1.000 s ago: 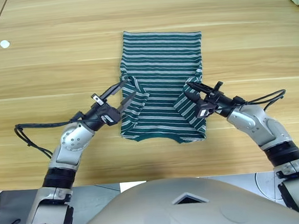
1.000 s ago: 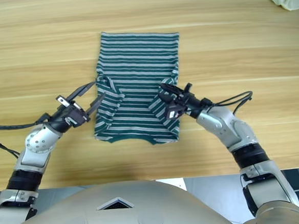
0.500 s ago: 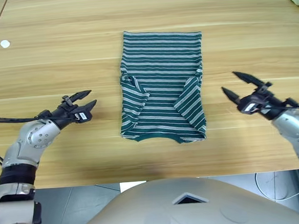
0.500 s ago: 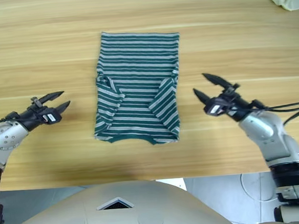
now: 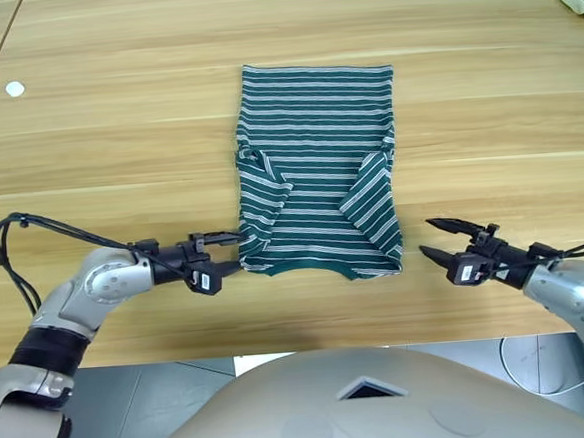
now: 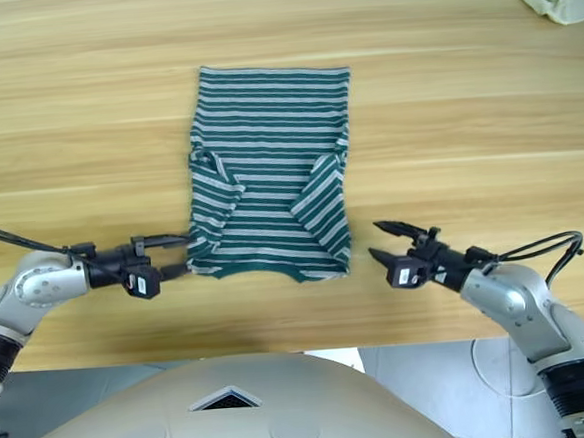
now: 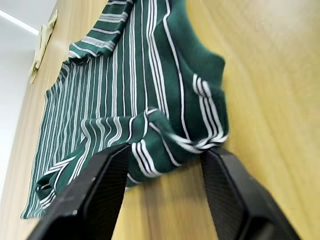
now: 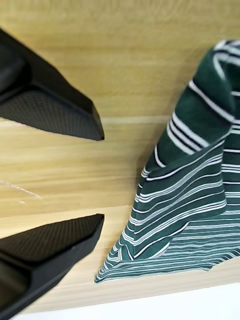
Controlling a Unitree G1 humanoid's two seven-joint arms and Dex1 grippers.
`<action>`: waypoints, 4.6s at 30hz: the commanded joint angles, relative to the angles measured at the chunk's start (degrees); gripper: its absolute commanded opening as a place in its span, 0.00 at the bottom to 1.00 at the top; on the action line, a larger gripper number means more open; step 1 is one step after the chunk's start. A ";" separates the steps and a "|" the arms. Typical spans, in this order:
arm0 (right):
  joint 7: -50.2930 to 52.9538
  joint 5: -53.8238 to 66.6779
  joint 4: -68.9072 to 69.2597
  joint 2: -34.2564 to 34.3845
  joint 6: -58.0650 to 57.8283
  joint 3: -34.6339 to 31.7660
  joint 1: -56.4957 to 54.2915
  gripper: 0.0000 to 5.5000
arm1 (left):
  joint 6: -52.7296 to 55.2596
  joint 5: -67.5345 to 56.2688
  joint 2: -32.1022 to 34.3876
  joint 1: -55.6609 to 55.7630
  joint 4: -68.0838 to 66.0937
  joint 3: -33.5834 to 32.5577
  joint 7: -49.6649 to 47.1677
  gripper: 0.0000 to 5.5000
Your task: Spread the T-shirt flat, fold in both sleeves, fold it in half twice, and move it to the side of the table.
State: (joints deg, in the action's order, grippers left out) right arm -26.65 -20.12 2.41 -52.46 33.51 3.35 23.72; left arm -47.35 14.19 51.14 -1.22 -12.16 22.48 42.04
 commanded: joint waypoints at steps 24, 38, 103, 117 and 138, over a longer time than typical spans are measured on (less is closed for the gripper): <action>-5.05 -2.90 0.96 0.21 1.83 8.76 -2.56 0.50 | -0.70 7.50 -1.79 1.69 -10.49 8.94 1.46 0.00; -5.10 -2.07 -2.95 0.91 5.57 12.85 -6.47 0.19 | -1.37 7.51 -3.68 1.75 -11.94 9.61 0.64 0.00; 19.47 -5.49 -31.36 23.22 -5.54 3.12 -43.85 0.01 | 10.31 -0.85 -28.83 33.48 -36.74 -9.51 -21.43 0.00; 32.37 -9.73 -69.17 31.75 -1.83 10.93 -68.24 0.01 | 14.39 4.38 -34.59 47.03 -62.83 -9.48 -34.03 0.00; 30.52 -23.27 -73.14 45.45 -4.56 30.07 -73.00 0.48 | 24.85 -0.38 -34.31 50.77 -65.39 -20.25 -44.23 0.33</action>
State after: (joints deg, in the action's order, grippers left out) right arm 6.43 -40.72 -68.15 -8.80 31.80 30.39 -47.86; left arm -21.97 16.46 16.30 50.43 -77.73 5.18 -1.98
